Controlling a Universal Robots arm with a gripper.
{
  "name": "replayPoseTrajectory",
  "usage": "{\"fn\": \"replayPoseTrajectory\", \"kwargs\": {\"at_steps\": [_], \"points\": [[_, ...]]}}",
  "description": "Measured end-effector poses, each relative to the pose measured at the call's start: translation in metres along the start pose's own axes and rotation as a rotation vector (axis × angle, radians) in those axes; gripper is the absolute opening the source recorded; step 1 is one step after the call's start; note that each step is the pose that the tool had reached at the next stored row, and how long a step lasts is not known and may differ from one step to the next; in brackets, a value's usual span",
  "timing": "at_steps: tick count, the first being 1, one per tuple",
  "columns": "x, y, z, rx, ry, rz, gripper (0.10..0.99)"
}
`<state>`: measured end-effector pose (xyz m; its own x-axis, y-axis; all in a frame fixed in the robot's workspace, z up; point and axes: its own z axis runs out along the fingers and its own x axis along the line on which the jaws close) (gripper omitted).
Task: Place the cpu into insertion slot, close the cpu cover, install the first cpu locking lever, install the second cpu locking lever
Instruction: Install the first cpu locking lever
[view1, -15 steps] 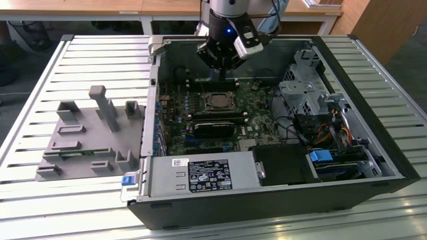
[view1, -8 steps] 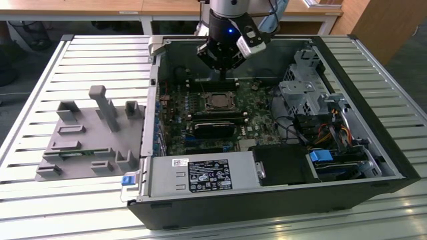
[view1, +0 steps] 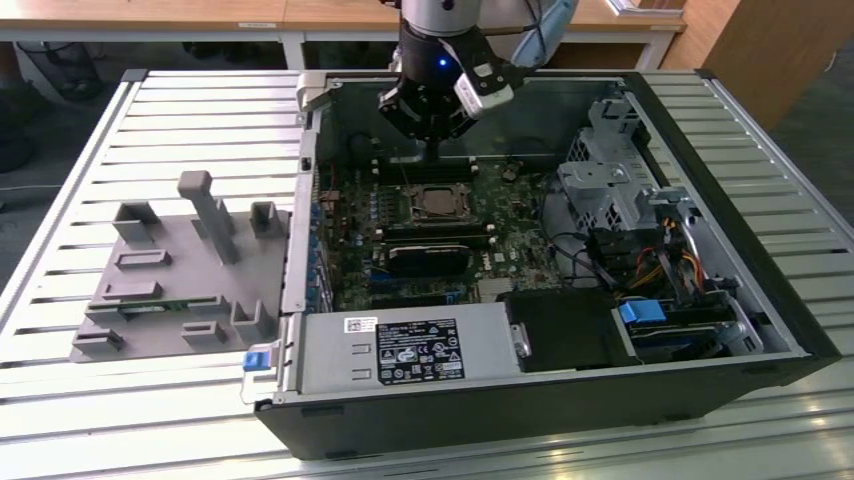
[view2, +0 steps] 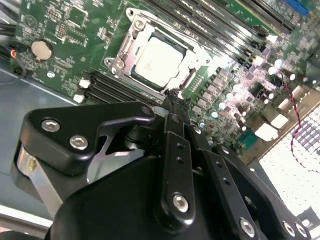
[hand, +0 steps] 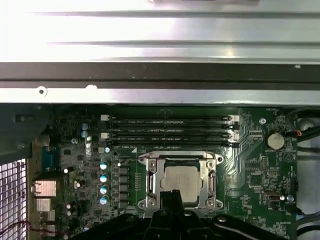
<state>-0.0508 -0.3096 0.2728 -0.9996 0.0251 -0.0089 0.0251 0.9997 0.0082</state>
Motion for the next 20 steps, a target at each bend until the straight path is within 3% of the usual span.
{"fn": "replayPoseTrajectory", "kwargs": {"at_steps": [5, 10, 20], "points": [[0.0061, 0.0006, 0.0055, 0.0, -0.0001, 0.006, 0.106], [0.0232, 0.0017, 0.0083, 0.0, -0.0003, 0.006, 0.106], [0.0416, 0.0026, 0.0127, 0.0, -0.0005, 0.006, 0.106]]}}
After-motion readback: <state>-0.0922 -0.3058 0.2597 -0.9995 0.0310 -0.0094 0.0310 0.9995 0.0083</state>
